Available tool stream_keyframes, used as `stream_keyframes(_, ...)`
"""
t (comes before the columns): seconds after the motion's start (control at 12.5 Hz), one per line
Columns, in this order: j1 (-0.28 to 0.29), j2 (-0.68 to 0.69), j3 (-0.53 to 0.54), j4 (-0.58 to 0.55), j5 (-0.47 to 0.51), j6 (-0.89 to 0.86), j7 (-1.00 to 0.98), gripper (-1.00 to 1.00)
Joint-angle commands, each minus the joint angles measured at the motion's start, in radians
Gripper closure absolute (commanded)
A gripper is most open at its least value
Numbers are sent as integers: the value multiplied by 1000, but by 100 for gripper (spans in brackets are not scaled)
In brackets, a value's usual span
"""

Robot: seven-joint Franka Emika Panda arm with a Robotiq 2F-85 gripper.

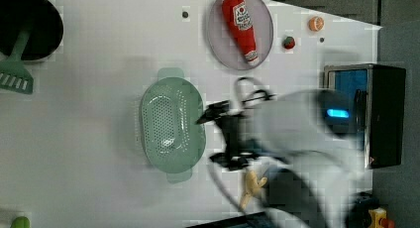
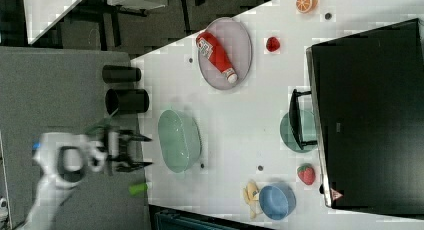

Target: Drag strainer right to left.

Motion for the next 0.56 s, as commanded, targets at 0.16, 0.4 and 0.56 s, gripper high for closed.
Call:
stream_keyframes(0.16, -82, -275, -171, 32, -20, -185, -369, -100)
stream_keyframes(0.4, -109, -439, -309, 32, -148, -313, -649, -100)
stream_keyframes(0.56, -125, -514, -393, 32, -257, -368, -820, -100)
